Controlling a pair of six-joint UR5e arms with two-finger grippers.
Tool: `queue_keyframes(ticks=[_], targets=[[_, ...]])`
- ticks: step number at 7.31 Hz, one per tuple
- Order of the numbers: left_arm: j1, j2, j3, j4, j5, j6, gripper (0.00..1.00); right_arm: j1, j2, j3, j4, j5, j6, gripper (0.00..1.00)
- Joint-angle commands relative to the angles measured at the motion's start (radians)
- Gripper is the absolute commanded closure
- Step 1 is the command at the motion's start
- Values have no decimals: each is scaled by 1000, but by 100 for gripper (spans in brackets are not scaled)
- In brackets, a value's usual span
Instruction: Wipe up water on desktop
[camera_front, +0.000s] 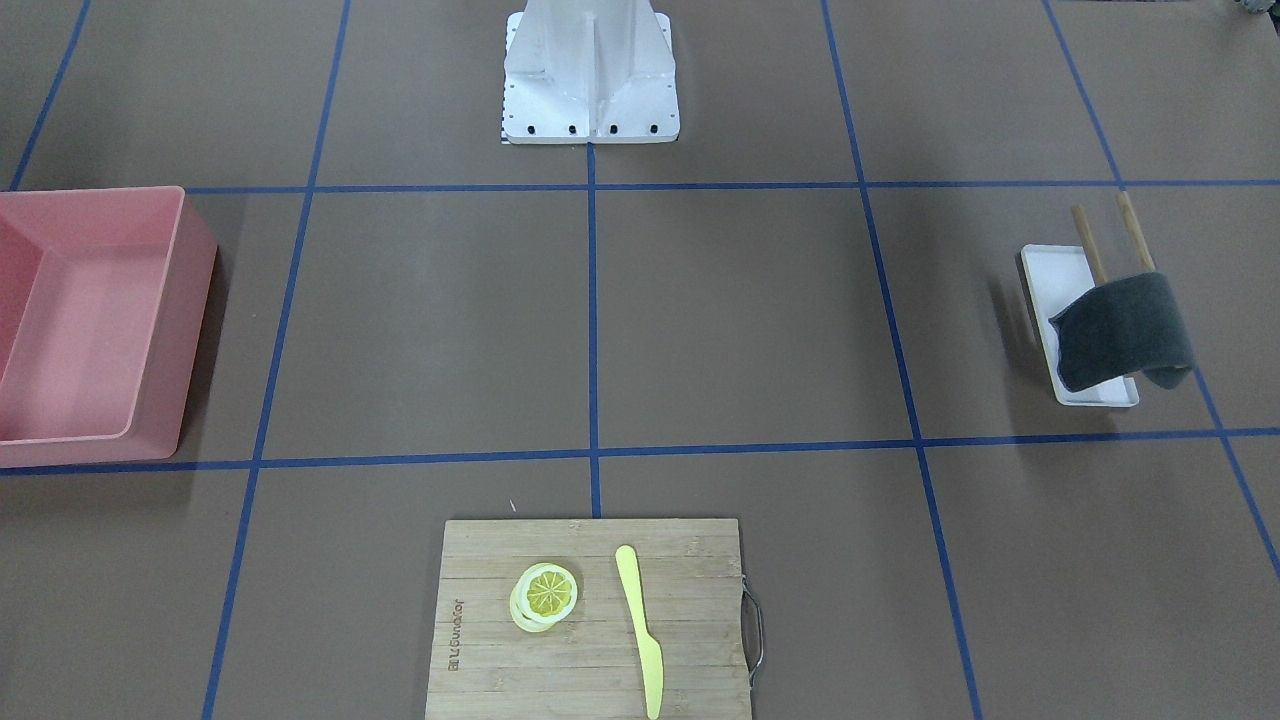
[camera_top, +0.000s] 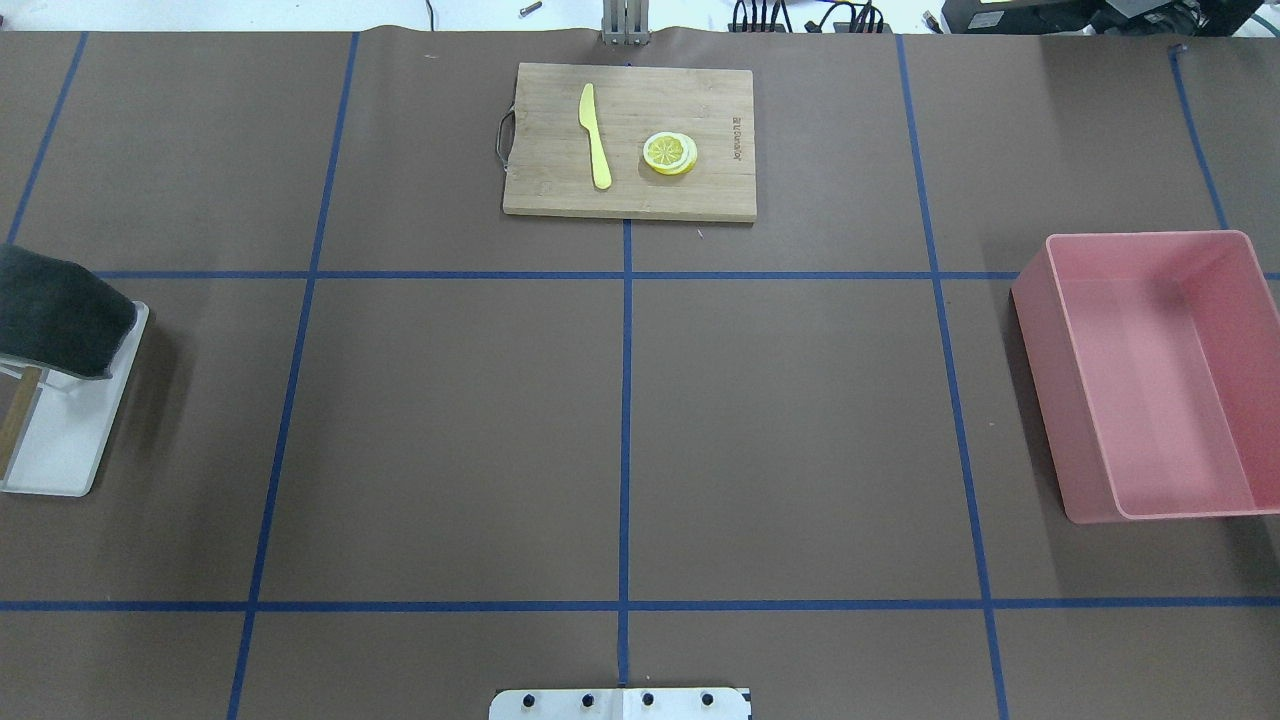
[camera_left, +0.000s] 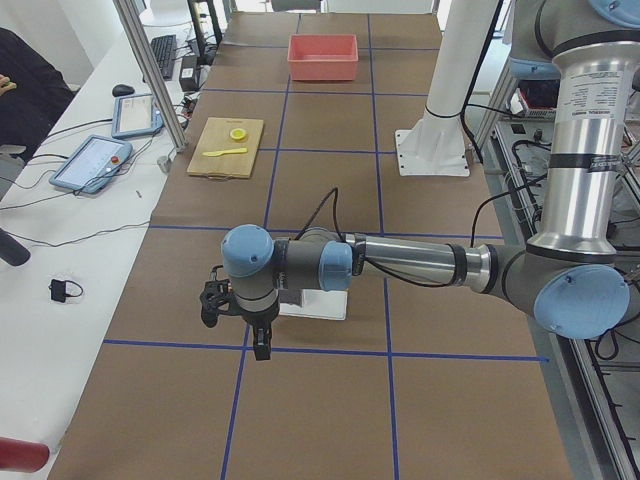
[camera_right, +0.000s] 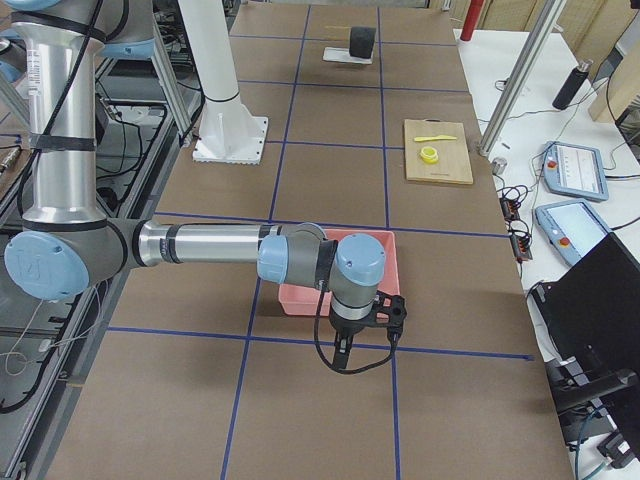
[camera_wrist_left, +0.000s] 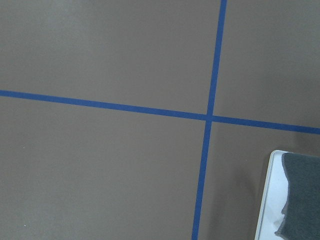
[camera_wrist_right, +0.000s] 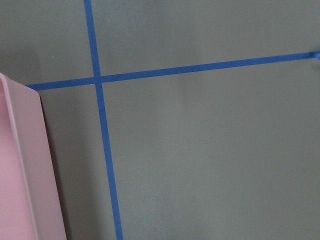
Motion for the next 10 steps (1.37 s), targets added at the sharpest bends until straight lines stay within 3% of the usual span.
queue_keyframes(ticks=[1, 2, 3, 4, 5, 7, 10], targets=[[6, -9, -28, -8, -3, -5, 1, 0, -1, 18, -3, 1, 0, 0], [6, -6, 2, -9, -43, -6, 2, -1, -3, 27, -4, 4, 0, 0], [8, -11, 27, -14, -154, -9, 2, -2, -3, 39, -6, 5, 0, 0], [9, 0, 34, -75, -190, 2, 2, -2, -4, 46, -4, 13, 0, 0], [12, 56, 44, -189, -192, -1, 2, -2, -3, 47, -4, 26, 0, 0], [23, 63, 171, -441, -204, -18, 1, -3, -1, 50, -4, 37, 0, 0], [104, 34, 170, -451, -282, -163, 1, -6, -3, 50, -4, 70, 0, 0]])
